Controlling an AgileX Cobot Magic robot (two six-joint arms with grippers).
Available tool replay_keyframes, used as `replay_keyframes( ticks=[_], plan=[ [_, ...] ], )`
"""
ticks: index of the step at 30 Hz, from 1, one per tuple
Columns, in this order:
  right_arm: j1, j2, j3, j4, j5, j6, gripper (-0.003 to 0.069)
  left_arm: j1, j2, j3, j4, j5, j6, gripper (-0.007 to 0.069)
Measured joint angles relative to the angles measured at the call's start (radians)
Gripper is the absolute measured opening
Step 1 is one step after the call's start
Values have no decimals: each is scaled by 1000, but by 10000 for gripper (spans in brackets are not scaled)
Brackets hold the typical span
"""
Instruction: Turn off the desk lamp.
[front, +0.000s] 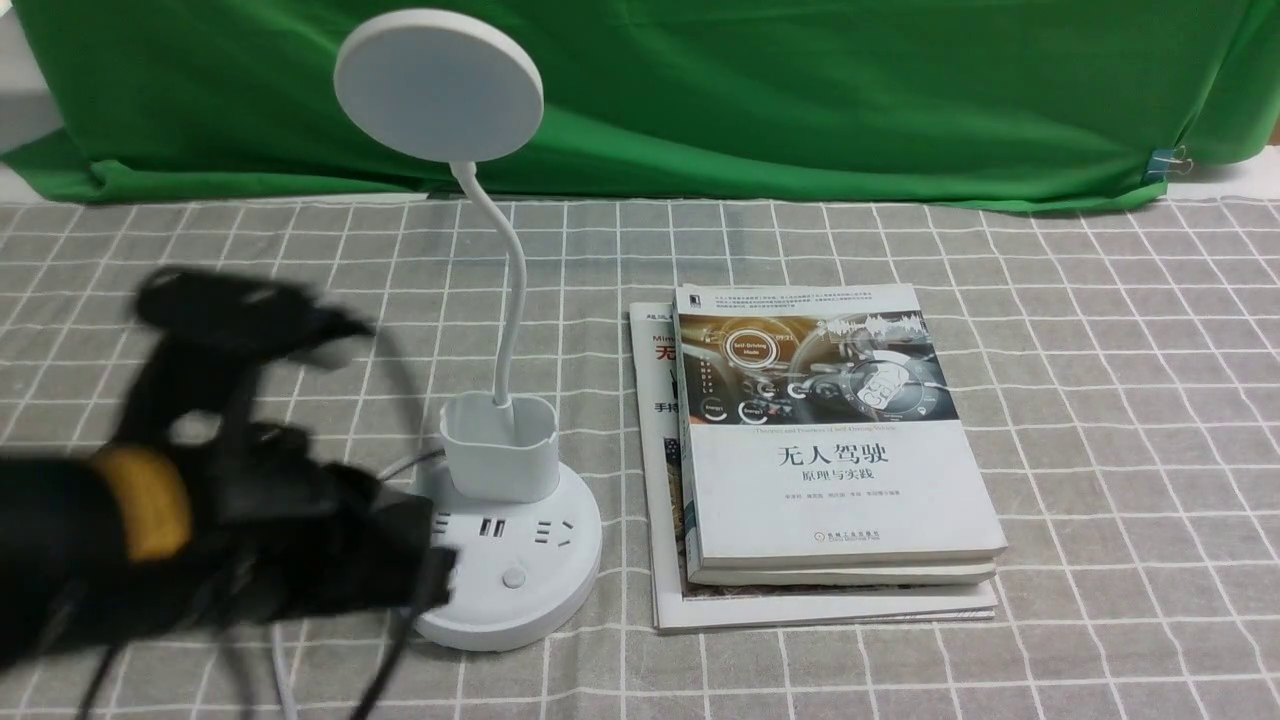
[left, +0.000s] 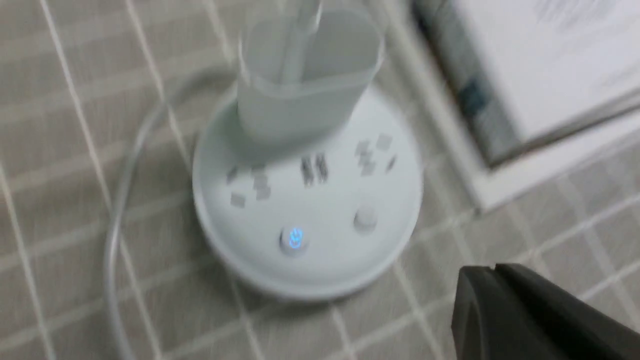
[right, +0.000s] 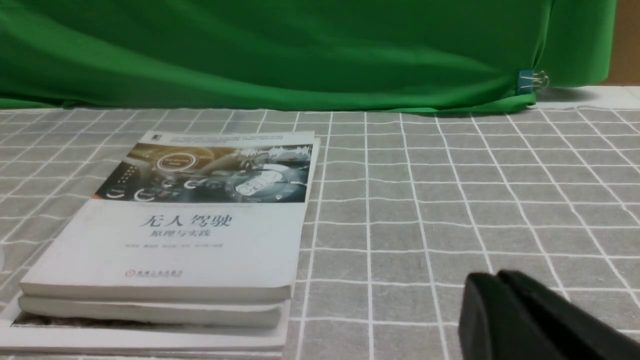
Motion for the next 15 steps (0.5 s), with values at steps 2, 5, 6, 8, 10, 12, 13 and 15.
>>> replay_keyframes(
  ticks=[2, 5, 6, 8, 10, 12, 13, 15],
  plan=[
    [0, 0, 0, 0, 0, 0, 36, 0, -102, 113, 2, -133, 0, 1],
    [0, 0, 0, 0, 0, 0, 36, 0, -190, 214, 49, -233, 4, 1],
    [0, 0, 0, 0, 0, 0, 36, 0, -216, 242, 78, -256, 7, 1],
    [0, 0, 0, 0, 0, 0, 36, 0, -258, 284, 118, -279, 8, 1],
    [0, 0, 0, 0, 0, 0, 36, 0, -273, 297, 133, -293, 8, 1],
    [0, 0, 0, 0, 0, 0, 36, 0, -296, 316, 150, -304, 9, 1],
    [0, 0, 0, 0, 0, 0, 36, 0, -301, 317, 152, -307, 9, 1],
    [0, 0, 0, 0, 0, 0, 36, 0, -302, 319, 166, -310, 35, 1]
  ],
)
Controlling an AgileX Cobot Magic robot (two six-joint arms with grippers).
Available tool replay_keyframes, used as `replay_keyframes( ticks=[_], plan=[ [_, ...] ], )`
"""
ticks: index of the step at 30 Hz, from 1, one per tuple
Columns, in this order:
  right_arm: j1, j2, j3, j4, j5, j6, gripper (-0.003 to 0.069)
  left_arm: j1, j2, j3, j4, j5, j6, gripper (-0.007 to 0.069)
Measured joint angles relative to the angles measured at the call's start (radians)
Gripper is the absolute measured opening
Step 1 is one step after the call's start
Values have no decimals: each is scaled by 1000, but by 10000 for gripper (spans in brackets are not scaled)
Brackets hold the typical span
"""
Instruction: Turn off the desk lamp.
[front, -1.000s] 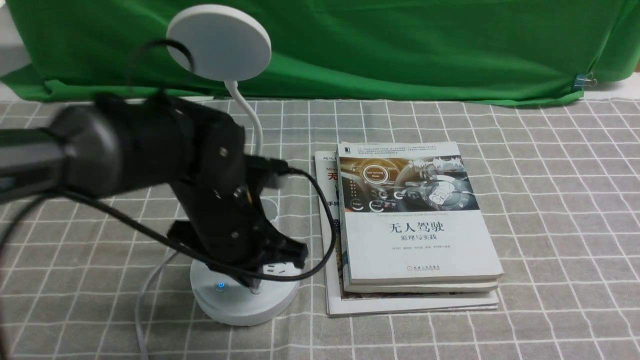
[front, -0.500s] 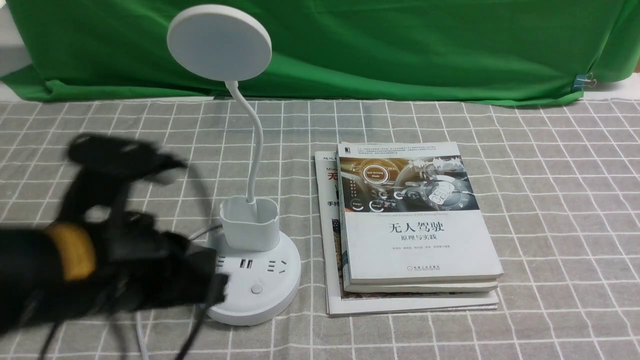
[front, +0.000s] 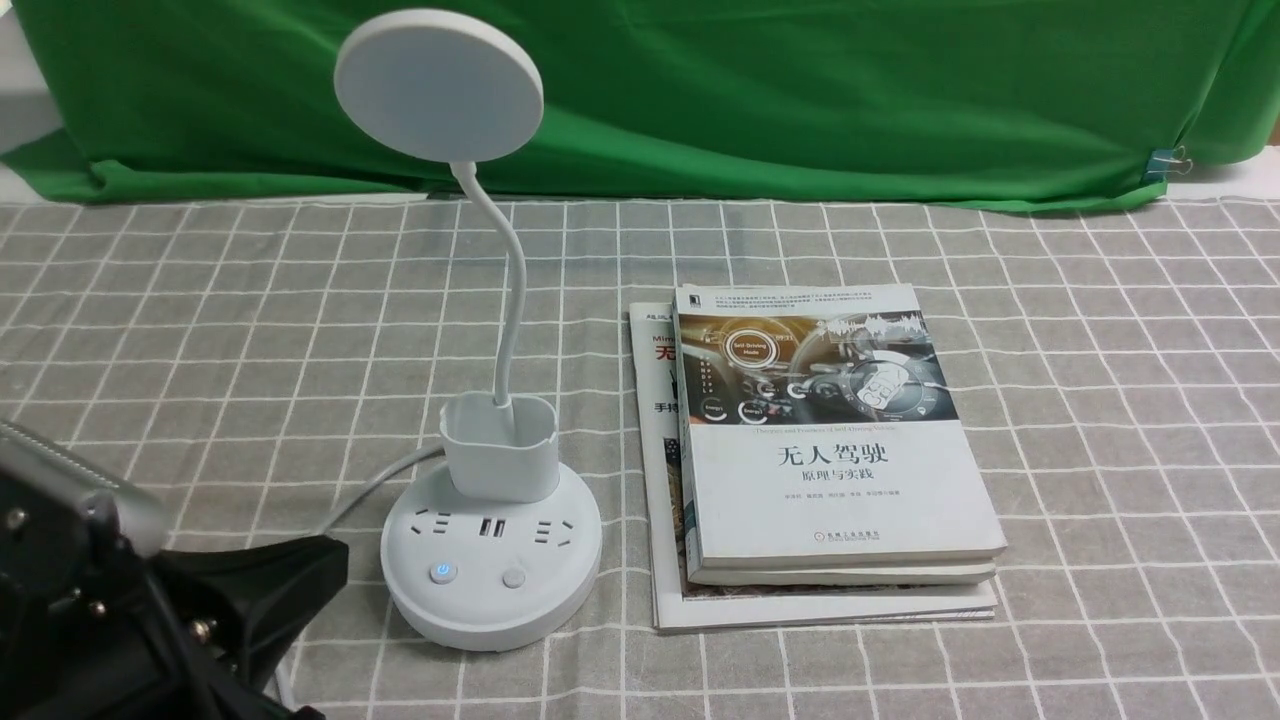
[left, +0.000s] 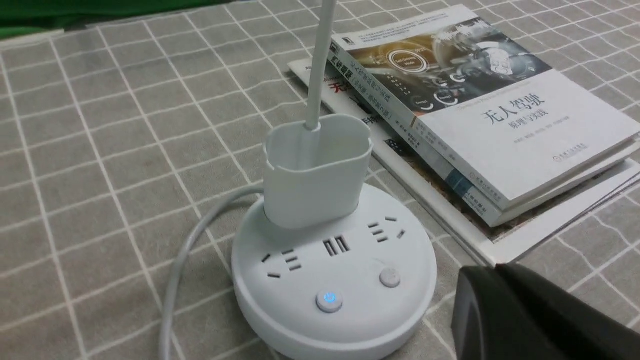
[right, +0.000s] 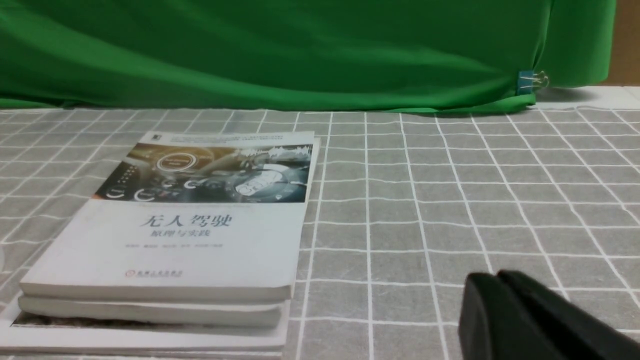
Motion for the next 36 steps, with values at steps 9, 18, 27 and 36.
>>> replay_keyframes(
  ticks=[9, 18, 27, 36],
  plan=[
    [0, 0, 0, 0, 0, 0, 36, 75, -115, 73, -51, -74, 177, 1],
    [0, 0, 0, 0, 0, 0, 36, 440, -537, 288, -142, -131, 266, 1],
    [0, 0, 0, 0, 0, 0, 36, 495, -663, 304, -155, 107, 264, 1],
    [0, 0, 0, 0, 0, 0, 36, 495, -665, 304, -157, 117, 264, 1]
  ],
)
